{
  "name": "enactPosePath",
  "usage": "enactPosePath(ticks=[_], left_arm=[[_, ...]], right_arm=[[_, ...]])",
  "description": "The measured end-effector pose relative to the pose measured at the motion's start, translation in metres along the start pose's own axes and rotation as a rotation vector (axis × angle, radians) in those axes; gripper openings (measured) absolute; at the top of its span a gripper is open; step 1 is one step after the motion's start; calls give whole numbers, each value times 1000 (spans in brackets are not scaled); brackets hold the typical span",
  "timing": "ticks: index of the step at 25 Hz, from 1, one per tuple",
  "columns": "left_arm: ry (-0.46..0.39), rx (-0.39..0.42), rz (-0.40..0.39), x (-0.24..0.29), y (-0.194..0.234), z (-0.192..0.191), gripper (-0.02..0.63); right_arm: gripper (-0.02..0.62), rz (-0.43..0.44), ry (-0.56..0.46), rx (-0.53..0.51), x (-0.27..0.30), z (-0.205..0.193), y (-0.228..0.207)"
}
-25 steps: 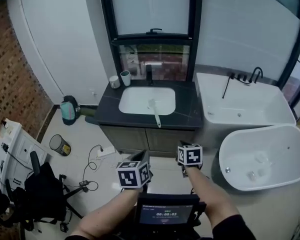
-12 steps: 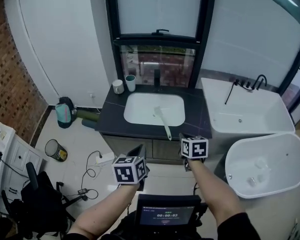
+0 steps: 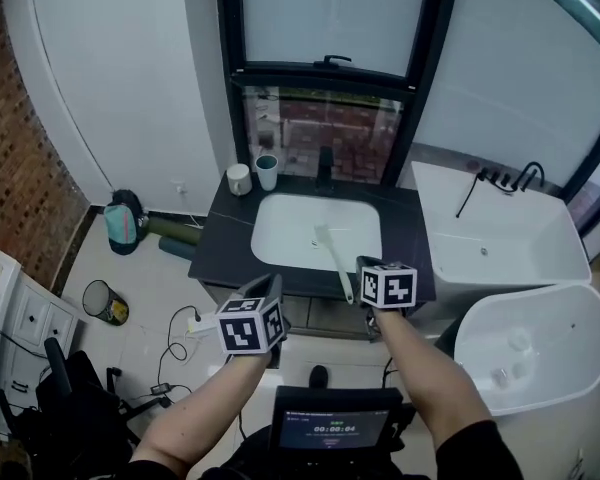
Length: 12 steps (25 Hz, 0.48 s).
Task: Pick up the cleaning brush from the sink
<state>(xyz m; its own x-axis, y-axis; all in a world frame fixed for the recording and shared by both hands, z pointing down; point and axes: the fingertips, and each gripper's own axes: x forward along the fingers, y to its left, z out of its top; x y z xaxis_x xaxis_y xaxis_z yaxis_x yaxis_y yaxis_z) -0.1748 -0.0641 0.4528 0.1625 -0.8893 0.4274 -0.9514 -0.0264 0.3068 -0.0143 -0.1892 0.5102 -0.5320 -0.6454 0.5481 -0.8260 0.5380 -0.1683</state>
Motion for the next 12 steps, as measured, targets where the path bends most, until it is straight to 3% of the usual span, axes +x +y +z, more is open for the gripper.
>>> enactPosePath(ticks=[6,8,12], left_arm=[[-14,5,52,76,15,49,-14],[-17,-1,77,102,19,65,-14],[-8,-12,114,147,27,81,-14]], right_arm=[[-15,68,20,-6,77,53,-34],[35,101,46,8,100,69,-45],[40,105,103,-19,143,82,-71]])
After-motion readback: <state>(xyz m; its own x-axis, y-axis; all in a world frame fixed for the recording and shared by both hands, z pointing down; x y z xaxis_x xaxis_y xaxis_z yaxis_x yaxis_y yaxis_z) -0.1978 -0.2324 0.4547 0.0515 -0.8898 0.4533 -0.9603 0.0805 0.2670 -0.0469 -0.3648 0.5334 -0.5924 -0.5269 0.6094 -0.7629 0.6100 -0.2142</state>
